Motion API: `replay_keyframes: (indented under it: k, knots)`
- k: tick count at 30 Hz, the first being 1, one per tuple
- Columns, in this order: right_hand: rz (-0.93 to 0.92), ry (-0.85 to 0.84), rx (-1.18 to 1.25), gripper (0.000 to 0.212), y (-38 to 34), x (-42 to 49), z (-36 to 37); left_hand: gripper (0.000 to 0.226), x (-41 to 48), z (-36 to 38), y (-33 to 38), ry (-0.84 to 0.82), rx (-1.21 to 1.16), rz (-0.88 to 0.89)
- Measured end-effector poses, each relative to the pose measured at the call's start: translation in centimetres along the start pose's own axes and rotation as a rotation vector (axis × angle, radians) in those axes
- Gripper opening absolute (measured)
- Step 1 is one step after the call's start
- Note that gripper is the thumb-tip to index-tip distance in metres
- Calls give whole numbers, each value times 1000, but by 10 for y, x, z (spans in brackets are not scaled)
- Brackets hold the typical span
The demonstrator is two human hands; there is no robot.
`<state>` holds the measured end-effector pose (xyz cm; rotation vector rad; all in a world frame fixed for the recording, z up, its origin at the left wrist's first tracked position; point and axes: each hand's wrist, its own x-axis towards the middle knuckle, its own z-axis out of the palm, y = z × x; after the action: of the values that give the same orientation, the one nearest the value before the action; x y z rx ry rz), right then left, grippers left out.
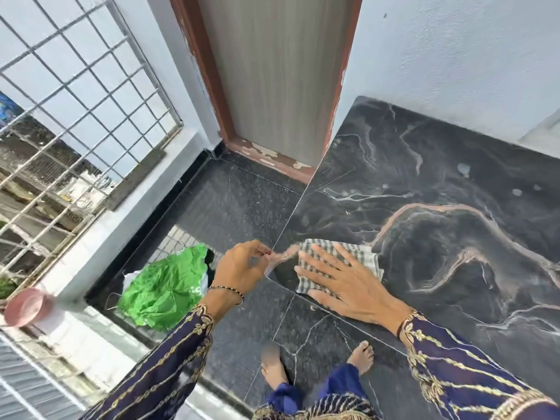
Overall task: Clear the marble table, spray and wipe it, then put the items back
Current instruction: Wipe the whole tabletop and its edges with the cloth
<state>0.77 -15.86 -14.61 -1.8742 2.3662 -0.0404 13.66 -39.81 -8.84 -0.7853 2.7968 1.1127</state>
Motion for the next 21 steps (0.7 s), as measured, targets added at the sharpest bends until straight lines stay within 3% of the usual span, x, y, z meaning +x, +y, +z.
replay_keyframes:
  k: [6, 11, 14, 21]
  knots:
    - [280, 45, 21, 58, 3, 45, -10, 15, 8, 5, -1, 35, 11, 34]
    - [40, 25, 41, 56, -45, 73, 2, 12, 13, 11, 3, 152, 77, 63]
    - [-69, 47, 58, 54, -32, 63, 3, 10, 16, 11, 4, 162, 115, 60]
    - [131, 6, 38, 58, 85, 71, -22, 11, 51, 28, 42, 45, 123, 136]
